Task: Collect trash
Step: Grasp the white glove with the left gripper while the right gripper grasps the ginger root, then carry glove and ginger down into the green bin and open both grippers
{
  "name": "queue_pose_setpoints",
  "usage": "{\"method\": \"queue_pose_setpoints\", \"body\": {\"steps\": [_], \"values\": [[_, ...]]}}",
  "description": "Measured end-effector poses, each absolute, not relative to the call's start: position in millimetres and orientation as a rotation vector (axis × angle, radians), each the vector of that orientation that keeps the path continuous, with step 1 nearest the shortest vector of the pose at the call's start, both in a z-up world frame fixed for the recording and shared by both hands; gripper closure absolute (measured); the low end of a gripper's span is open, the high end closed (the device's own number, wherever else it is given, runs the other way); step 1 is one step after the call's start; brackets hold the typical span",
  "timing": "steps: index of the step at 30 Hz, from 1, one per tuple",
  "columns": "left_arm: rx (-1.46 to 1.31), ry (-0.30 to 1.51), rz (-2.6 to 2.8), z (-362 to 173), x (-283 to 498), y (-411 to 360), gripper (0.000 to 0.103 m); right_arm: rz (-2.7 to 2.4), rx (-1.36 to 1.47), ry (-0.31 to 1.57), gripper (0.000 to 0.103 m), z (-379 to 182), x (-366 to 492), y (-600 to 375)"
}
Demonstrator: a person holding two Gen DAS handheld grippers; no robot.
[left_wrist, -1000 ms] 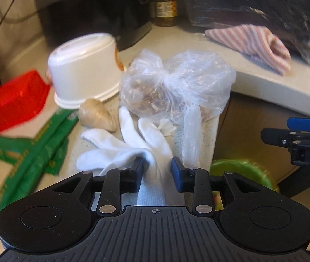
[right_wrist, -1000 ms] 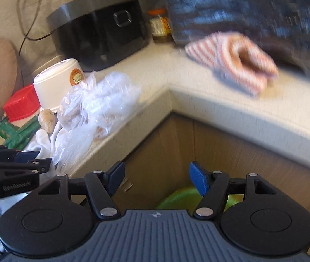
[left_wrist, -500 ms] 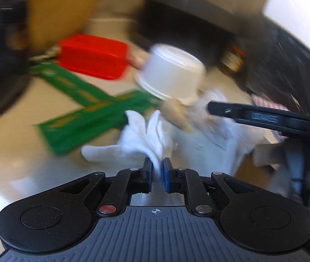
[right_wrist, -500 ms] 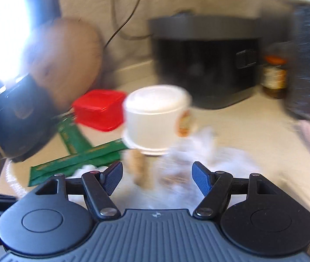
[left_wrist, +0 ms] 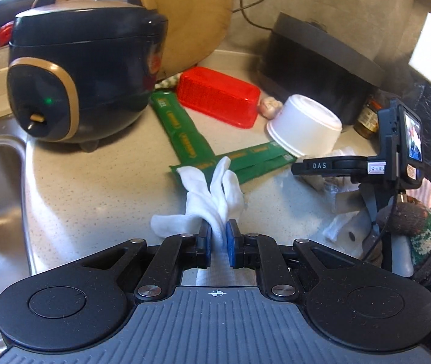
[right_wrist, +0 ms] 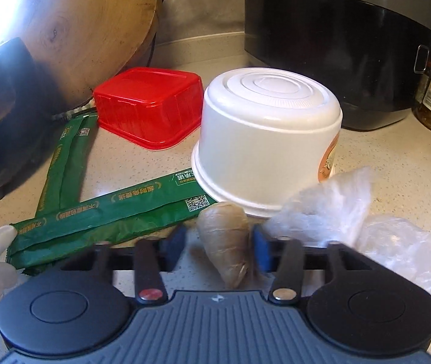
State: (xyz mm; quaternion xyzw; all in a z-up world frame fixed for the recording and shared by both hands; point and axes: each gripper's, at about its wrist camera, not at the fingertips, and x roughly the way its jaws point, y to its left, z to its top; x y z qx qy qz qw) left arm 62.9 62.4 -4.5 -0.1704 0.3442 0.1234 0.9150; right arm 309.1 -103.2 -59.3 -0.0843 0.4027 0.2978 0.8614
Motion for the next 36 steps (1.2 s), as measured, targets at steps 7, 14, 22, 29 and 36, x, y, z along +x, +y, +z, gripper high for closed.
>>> {"method": "queue_pose_setpoints", "body": {"steps": [7, 14, 22, 29, 36], "values": [[-0.281, 0.72, 0.165, -4.0, 63.2, 56.6, 0.089, 0.641, -0.135, 0.851, 0.067, -45.2, 284.1, -109.7], [-0.245, 0.74, -0.039, -5.2, 70.0, 37.5, 0.089, 0.623, -0.065, 0.834, 0.067, -20.7, 241.6, -130.6], [-0.158, 0.771, -0.398, -5.7, 100.8, -29.6, 0.089, 0.358, 0.063, 0.77, 0.067, 5.0, 204.5, -230.9], [-0.074, 0.915, -0.723, -40.4, 135.8, -124.8, 0.089, 0.001, 0.197, 0.814, 0.067, -20.5, 164.7, -341.6], [0.021, 1.214, -0.738, -142.3, 192.3, -220.2, 0.089, -0.256, 0.352, 0.983, 0.067, -99.4, 133.8, -426.8]]}}
